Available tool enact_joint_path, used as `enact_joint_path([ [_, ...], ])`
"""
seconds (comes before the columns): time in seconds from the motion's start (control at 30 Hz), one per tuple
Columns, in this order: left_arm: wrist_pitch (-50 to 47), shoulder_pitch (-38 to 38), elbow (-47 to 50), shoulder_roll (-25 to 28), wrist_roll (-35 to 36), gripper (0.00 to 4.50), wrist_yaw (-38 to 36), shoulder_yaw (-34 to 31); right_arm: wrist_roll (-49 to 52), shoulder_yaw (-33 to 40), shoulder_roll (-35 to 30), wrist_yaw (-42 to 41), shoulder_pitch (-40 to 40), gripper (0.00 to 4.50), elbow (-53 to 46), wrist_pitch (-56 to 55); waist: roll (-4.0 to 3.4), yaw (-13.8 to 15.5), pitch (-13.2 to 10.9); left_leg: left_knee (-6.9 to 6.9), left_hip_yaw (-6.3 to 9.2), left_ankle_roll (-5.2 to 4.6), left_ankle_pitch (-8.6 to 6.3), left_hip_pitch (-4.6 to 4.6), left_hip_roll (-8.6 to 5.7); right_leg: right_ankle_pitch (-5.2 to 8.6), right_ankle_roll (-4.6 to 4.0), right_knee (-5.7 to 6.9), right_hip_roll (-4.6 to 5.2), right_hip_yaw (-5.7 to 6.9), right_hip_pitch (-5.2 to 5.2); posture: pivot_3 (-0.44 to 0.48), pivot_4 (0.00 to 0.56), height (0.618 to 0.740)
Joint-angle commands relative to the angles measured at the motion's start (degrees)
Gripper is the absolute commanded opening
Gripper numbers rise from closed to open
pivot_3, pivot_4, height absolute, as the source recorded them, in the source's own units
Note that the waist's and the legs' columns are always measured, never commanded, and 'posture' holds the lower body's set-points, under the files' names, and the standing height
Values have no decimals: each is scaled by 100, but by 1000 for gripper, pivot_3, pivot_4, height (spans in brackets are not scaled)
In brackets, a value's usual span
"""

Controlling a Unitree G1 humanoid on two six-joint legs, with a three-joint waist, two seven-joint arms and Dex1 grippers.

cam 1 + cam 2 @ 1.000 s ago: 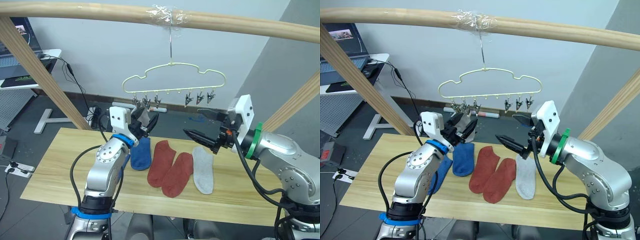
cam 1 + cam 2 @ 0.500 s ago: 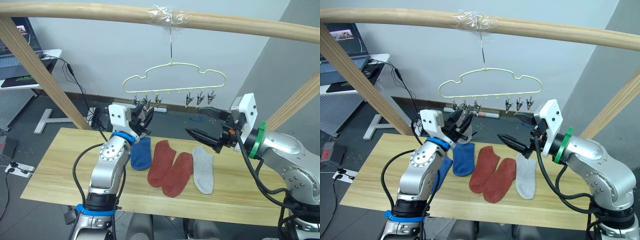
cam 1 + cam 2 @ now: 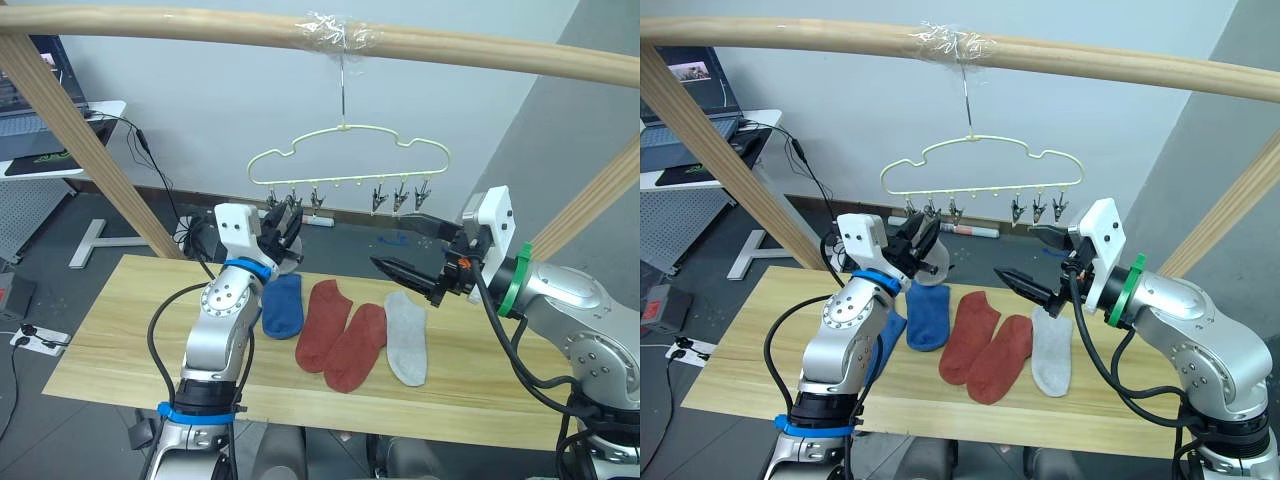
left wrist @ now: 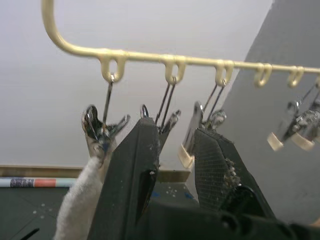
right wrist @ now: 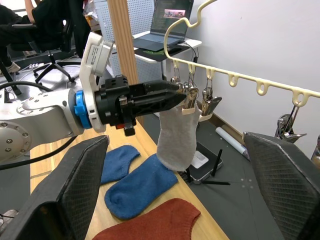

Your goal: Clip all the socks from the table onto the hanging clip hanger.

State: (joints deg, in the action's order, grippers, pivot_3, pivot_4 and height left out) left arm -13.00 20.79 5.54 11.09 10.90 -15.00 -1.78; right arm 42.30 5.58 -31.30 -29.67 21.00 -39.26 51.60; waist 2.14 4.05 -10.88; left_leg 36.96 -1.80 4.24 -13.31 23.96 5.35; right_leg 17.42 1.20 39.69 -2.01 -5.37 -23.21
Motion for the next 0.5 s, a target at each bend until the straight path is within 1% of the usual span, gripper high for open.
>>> enact_joint_path([
  [0.03, 125, 114, -27, -20, -12, 1454, 28, -63, 149, 161, -58, 40, 97, 4500, -124, -116, 0, -17, 0, 0, 0, -1, 0, -1, 0, 0, 0, 3, 0, 0, 0, 130, 182, 740],
  [0.5, 335, 580, -672, -154, 15, 1454, -60, -94, 371, 169, -62, 217, 289, 4500, -125, -59, 0, -76, 0, 0, 1, -1, 1, -1, -1, 0, 0, 5, -1, 1, 0, 122, 186, 740],
])
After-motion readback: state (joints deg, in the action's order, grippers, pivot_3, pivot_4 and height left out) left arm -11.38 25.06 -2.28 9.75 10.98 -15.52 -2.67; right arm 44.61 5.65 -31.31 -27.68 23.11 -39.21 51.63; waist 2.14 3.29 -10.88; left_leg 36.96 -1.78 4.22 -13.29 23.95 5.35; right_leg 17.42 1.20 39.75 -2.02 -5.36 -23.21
